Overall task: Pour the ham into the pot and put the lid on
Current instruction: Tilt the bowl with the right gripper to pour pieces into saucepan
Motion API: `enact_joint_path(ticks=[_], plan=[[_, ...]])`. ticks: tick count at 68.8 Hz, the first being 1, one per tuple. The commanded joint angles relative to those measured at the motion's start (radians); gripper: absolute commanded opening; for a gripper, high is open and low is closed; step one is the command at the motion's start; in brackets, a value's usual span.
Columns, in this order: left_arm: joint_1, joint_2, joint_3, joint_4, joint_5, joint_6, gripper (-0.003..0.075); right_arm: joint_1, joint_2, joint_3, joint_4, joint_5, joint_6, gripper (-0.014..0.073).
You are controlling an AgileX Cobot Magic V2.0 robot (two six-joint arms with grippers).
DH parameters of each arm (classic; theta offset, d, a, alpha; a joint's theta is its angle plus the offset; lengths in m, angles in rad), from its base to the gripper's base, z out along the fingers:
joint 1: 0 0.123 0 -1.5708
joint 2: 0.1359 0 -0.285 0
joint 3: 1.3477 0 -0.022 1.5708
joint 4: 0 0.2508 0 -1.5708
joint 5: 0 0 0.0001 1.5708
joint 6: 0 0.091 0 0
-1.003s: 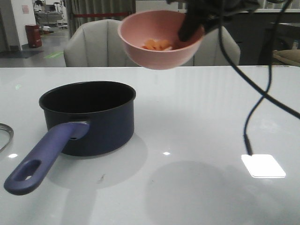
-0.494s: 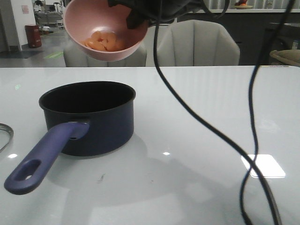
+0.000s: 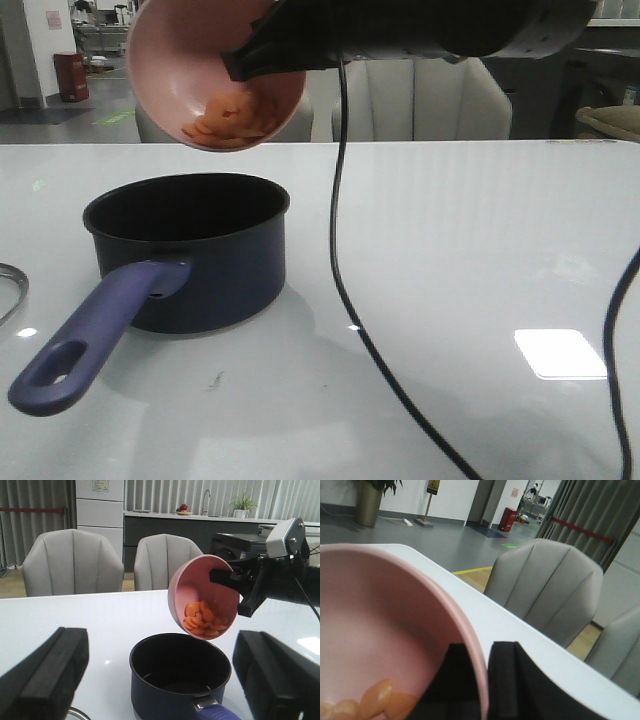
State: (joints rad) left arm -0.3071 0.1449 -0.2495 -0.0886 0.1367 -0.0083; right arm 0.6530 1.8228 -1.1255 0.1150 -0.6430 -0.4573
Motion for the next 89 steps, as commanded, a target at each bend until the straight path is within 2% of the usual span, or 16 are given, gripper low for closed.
enact_joint_path(ticks=[1, 9, 20, 25, 37, 58, 67, 71, 80, 81, 84, 89], plan=[[-0.007, 0.011, -0.027, -0.011, -0.087, 0.0, 0.0617, 0.035, -0.041, -0.027, 0.052, -0.132, -0.221, 0.0138], [-0.007, 0.011, -0.027, -0.011, -0.087, 0.0, 0.0617, 0.068, -0.009, -0.036, 0.105, -0.196, -0.4, 0.0138], [-0.007, 0.011, -0.027, -0.011, -0.087, 0.0, 0.0617, 0.093, 0.047, -0.062, 0.104, -0.231, -0.589, 0.0138], [-0.007, 0.011, -0.027, -0.011, -0.087, 0.0, 0.0617, 0.106, 0.076, -0.062, 0.105, -0.332, -0.698, 0.0138], [-0.007, 0.011, -0.027, -0.011, -0.087, 0.0, 0.0617, 0.116, 0.12, -0.062, 0.073, -0.533, -0.838, 0.0138], [-0.007, 0.011, -0.027, -0.011, -0.087, 0.0, 0.0617, 0.116, 0.147, -0.062, -0.077, -0.549, -0.953, 0.0137], [-0.007, 0.011, -0.027, -0.011, -0.087, 0.0, 0.0617, 0.116, 0.148, -0.064, -0.078, -0.539, -0.935, 0.0137], [-0.007, 0.011, -0.027, -0.011, -0.087, 0.0, 0.0617, 0.116, 0.148, -0.072, -0.031, -0.534, -0.867, 0.0137], [-0.007, 0.011, -0.027, -0.011, -0.087, 0.0, 0.0617, 0.116, 0.146, -0.118, 0.121, -0.514, -0.592, 0.0137], [-0.007, 0.011, -0.027, -0.011, -0.087, 0.0, 0.0617, 0.116, 0.144, -0.124, 0.129, -0.51, -0.592, 0.0137], [-0.007, 0.011, -0.027, -0.011, -0.087, 0.0, 0.0617, 0.116, 0.135, -0.144, 0.185, -0.469, -0.505, 0.0137], [-0.007, 0.011, -0.027, -0.011, -0.087, 0.0, 0.0617, 0.116, 0.109, -0.179, 0.251, -0.319, -0.388, 0.0137]])
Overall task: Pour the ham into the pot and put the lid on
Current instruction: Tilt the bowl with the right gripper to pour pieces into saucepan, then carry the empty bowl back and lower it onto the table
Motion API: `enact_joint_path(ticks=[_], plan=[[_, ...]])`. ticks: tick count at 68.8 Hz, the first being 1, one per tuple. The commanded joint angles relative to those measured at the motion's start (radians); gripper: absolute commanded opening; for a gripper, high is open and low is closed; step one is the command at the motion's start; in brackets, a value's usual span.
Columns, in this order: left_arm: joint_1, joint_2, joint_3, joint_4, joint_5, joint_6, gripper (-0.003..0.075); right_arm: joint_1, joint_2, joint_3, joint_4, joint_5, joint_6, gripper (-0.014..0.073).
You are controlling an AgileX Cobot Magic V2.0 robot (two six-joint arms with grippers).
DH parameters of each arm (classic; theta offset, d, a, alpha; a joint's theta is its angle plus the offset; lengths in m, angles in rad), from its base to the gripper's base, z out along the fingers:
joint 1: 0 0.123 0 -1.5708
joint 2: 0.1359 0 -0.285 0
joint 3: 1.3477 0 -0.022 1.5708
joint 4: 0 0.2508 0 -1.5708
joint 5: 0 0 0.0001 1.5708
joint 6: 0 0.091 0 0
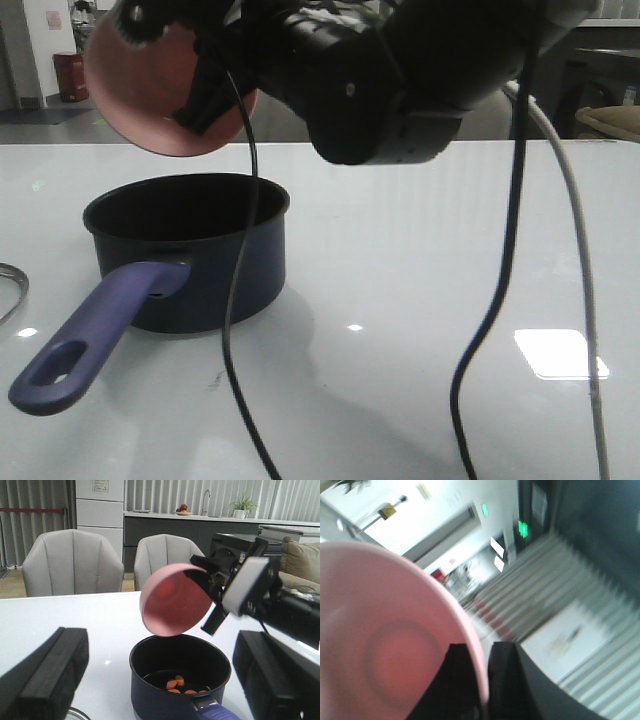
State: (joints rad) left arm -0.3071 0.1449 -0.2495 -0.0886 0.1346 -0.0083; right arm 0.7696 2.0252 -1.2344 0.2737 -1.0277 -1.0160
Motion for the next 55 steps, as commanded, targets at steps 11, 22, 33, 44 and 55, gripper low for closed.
enact_joint_path(ticks=[11, 22, 33, 44, 55], plan=[[-0.007, 0.011, -0.027, -0.011, -0.085, 0.0, 0.0617, -0.014, -0.165, -0.128, 0.19, 0.457, 0.35, 0.0137], [-0.007, 0.011, -0.027, -0.011, -0.085, 0.0, 0.0617, -0.038, -0.243, -0.132, 0.347, 0.721, 0.362, 0.0137], [-0.007, 0.011, -0.027, -0.011, -0.085, 0.0, 0.0617, -0.125, -0.327, -0.132, 0.374, 1.028, 0.359, 0.0137], [-0.007, 0.011, -0.027, -0.011, -0.085, 0.0, 0.0617, -0.243, -0.388, -0.132, 0.373, 1.29, 0.359, 0.0137], [-0.007, 0.011, -0.027, -0.011, -0.085, 0.0, 0.0617, -0.371, -0.426, -0.132, 0.296, 1.46, 0.38, 0.0137]])
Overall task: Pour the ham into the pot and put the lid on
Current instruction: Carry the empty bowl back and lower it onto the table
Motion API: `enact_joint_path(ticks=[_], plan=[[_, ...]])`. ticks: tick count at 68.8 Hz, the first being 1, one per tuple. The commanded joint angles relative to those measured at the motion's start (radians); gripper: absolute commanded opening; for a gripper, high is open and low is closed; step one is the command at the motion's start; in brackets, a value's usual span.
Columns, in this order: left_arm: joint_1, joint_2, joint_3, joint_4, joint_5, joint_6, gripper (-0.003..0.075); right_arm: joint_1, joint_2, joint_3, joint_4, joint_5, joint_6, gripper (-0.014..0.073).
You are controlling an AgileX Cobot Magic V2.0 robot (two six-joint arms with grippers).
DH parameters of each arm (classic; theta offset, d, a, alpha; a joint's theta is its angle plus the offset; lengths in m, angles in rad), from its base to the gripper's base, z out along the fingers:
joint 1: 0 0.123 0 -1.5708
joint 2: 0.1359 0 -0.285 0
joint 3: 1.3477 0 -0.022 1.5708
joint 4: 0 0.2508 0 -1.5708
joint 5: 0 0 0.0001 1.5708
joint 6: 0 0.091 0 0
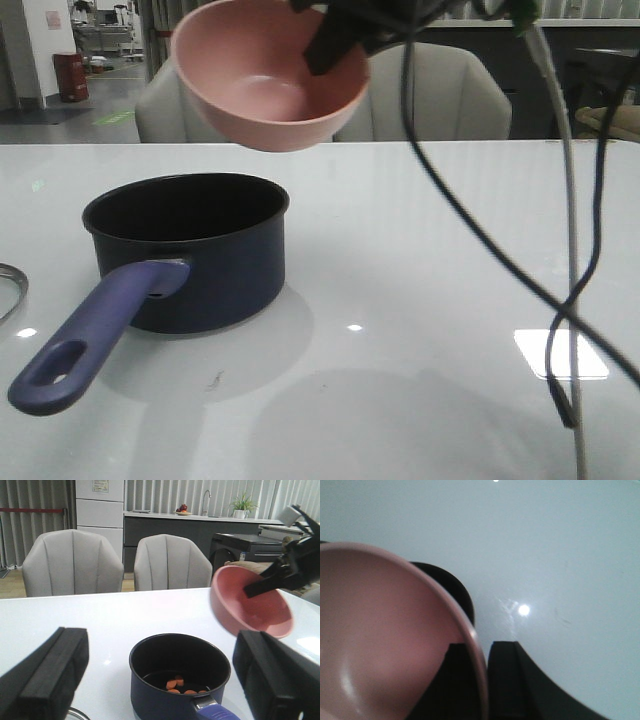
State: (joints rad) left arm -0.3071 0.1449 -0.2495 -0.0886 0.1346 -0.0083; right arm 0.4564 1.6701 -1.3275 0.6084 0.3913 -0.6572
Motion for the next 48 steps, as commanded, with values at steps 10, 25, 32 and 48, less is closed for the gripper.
enact_joint_path(ticks=[10, 25, 32, 48], plan=[[-0.007, 0.011, -0.027, -0.011, -0.085, 0.0, 0.0617, -0.163, -0.077, -0.039, -0.216, 0.151, 0.203, 0.0137], [-0.007, 0.011, -0.027, -0.011, -0.085, 0.0, 0.0617, -0.239, -0.068, -0.008, -0.506, 0.241, 0.504, 0.0137], [-0.007, 0.011, -0.027, -0.011, -0.085, 0.0, 0.0617, -0.272, -0.046, 0.025, -0.506, 0.264, 0.571, 0.0137], [-0.007, 0.011, -0.027, -0.011, -0.085, 0.0, 0.0617, -0.303, 0.05, 0.059, -0.447, 0.274, 0.578, 0.0137]])
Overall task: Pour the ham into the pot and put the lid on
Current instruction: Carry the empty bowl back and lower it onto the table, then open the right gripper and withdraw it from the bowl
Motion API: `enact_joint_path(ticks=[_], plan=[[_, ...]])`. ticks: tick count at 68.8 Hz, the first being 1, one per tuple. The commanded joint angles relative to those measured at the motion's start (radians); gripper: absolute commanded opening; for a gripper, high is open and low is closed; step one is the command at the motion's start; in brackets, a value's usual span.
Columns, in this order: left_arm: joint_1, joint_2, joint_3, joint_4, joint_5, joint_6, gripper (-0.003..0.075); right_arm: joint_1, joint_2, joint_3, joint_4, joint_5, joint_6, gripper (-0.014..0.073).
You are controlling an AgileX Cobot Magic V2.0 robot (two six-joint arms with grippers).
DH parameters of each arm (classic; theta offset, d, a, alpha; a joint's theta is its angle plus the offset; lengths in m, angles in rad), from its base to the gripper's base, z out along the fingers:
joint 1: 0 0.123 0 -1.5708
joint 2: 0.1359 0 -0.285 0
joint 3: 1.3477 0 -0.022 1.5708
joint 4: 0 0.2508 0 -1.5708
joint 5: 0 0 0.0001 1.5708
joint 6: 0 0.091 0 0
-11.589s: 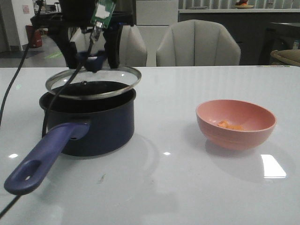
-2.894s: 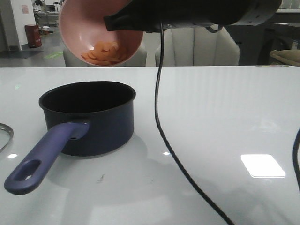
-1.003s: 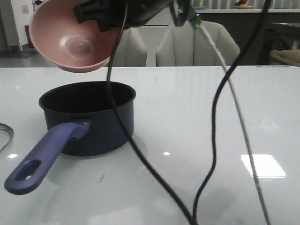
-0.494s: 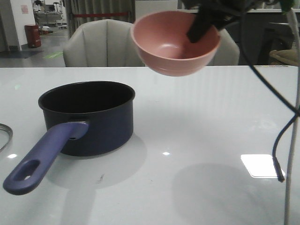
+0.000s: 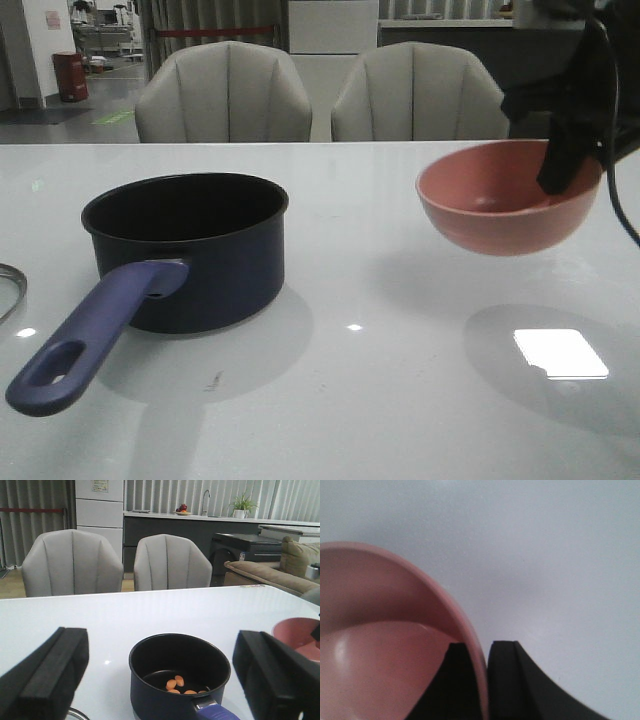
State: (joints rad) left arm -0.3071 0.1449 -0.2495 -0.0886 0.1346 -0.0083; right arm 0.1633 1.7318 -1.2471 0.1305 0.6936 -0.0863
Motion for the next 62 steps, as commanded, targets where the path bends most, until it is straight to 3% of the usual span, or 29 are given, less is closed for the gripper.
enact_joint_path(ticks=[1, 21, 31, 38, 46, 62], plan=[[-0.007, 0.011, -0.027, -0.011, -0.085, 0.0, 0.0617, -0.01, -0.006, -0.022, 0.034, -0.029, 0.007, 0.0137], [-0.007, 0.011, -0.027, -0.011, -0.085, 0.0, 0.0617, -0.01, 0.078, -0.022, 0.096, -0.065, 0.014, 0.0148], [-0.007, 0.011, -0.027, -0.011, -0.085, 0.0, 0.0617, -0.01, 0.098, -0.022, 0.11, -0.073, 0.014, 0.0237], [-0.007, 0.011, -0.027, -0.011, -0.085, 0.0, 0.0617, -0.01, 0.099, -0.022, 0.108, -0.078, 0.013, 0.0372], [-0.007, 0.011, -0.027, -0.011, -0.085, 0.0, 0.0617, -0.01, 0.096, -0.025, 0.057, -0.074, 0.005, 0.046], [-0.007, 0.011, -0.027, -0.011, -0.085, 0.0, 0.0617, -0.01, -0.025, -0.01, 0.004, -0.054, -0.068, 0.0476]])
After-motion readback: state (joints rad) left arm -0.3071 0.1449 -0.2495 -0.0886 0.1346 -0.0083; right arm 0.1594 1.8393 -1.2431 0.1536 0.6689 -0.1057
